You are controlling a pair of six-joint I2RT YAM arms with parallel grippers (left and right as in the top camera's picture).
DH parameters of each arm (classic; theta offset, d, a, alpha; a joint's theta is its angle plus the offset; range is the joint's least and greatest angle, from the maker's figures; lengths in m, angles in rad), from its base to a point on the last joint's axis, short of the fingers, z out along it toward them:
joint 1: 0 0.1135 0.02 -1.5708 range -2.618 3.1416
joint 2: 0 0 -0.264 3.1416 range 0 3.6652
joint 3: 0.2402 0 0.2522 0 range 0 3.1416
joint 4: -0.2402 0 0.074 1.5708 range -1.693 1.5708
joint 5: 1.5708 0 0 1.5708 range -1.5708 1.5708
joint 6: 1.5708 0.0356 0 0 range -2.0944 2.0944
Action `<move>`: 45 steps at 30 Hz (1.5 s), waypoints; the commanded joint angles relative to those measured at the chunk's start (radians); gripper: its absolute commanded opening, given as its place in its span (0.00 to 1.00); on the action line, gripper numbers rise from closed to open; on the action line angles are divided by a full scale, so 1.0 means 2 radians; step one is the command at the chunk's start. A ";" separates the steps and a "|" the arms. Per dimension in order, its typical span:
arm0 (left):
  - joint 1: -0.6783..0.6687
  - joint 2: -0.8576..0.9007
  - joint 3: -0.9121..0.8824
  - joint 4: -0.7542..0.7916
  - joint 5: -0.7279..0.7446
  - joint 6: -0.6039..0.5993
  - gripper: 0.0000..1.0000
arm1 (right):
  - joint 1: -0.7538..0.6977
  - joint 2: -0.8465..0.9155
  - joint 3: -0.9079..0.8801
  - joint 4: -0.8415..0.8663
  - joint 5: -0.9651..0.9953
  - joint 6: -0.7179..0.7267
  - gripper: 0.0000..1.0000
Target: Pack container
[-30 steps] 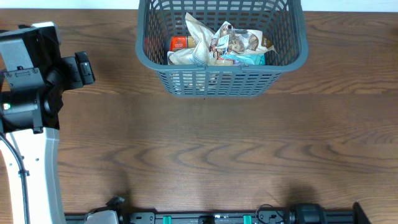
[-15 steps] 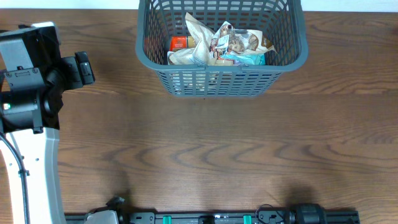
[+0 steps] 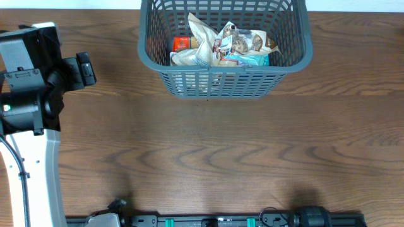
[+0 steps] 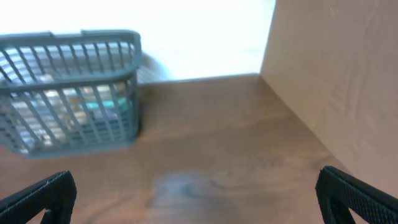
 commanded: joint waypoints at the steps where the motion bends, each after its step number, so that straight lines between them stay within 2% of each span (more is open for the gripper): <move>1: 0.002 -0.006 0.001 0.001 -0.004 0.005 0.99 | -0.004 -0.003 -0.002 0.021 -0.012 -0.007 0.99; 9: 0.002 -0.006 0.001 0.000 -0.004 0.005 0.99 | -0.007 -0.011 -0.006 0.130 -0.026 -0.051 0.99; 14: 0.002 -0.006 0.001 0.001 -0.004 0.005 0.99 | -0.014 -0.038 -0.040 0.193 -0.050 -0.084 0.99; 20: 0.002 -0.006 0.001 0.000 -0.004 0.005 0.99 | -0.014 -0.104 -0.155 0.289 -0.082 -0.106 0.99; 28: 0.002 -0.006 0.001 0.001 -0.004 0.005 0.99 | -0.014 -0.174 -0.363 0.436 -0.147 -0.149 0.99; 37: 0.002 -0.006 0.001 0.001 -0.004 0.005 0.99 | -0.015 -0.173 -0.515 0.554 -0.196 -0.162 0.99; 45: 0.002 -0.006 0.001 0.001 -0.004 0.005 0.99 | -0.015 -0.173 -0.649 0.613 -0.216 -0.186 0.99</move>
